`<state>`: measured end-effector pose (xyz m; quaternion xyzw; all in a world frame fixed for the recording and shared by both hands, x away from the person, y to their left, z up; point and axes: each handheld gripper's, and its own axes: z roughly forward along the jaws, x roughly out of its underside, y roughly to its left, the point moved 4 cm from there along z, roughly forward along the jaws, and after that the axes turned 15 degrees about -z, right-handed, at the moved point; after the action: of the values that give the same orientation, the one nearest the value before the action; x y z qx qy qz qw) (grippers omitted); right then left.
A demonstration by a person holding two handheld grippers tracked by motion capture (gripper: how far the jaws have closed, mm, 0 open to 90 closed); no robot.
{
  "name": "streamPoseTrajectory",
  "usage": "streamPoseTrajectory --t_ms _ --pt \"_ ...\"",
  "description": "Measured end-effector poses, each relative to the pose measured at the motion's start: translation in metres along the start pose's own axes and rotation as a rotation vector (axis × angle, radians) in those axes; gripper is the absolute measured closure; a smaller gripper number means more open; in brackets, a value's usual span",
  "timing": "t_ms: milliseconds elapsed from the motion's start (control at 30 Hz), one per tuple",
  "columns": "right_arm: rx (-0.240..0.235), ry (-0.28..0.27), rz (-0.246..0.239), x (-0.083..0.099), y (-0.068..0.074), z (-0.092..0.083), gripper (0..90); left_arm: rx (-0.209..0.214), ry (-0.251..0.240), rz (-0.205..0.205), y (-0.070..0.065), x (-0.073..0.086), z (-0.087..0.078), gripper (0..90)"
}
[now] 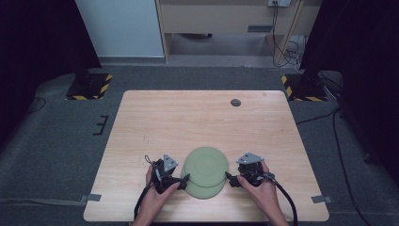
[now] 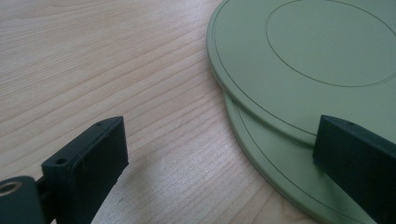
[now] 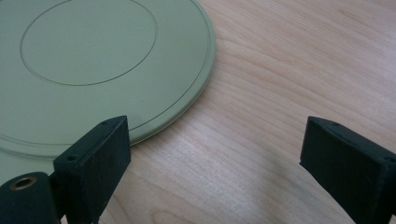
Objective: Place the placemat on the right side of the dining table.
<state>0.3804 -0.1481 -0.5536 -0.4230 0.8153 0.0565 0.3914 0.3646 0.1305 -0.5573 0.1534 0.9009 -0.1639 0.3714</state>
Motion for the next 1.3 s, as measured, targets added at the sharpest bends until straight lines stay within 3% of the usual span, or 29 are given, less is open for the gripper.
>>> streamPoseTrajectory --t_ms 167,333,733,833,900,967,1067,1233,1300 --pt "0.02 -0.004 0.005 0.0 -0.002 0.001 8.3 -0.005 -0.003 -0.006 0.0 -0.001 0.002 0.4" --pt "0.03 -0.001 0.023 0.0 -0.006 0.004 8.6 -0.026 -0.025 0.018 -0.004 -0.001 0.003 1.1" --pt "-0.006 0.0 0.026 -0.002 -0.006 0.003 9.2 0.004 -0.013 -0.001 -0.006 0.0 0.003 1.8" --pt "-0.034 -0.015 0.047 -0.006 -0.008 -0.001 9.6 0.006 -0.01 0.008 -0.008 0.001 0.001 3.1" --pt "-0.054 0.006 0.046 -0.011 -0.014 -0.004 8.8 0.009 -0.012 0.012 -0.009 0.001 0.001 3.1" --pt "-0.122 0.023 0.078 -0.018 -0.02 -0.004 8.5 0.01 -0.011 0.015 -0.01 0.002 0.001 3.1" --pt "-0.143 0.04 0.068 -0.024 -0.023 -0.002 7.9 0.01 -0.012 0.017 -0.011 0.002 0.002 2.9" --pt "-0.201 0.091 0.033 -0.047 -0.027 0.016 9.0 0.01 -0.008 0.013 -0.009 -0.001 0.005 0.1" --pt "-0.224 0.104 0.04 -0.054 -0.027 0.025 9.3 0.008 -0.011 0.017 -0.01 -0.001 0.005 0.2"
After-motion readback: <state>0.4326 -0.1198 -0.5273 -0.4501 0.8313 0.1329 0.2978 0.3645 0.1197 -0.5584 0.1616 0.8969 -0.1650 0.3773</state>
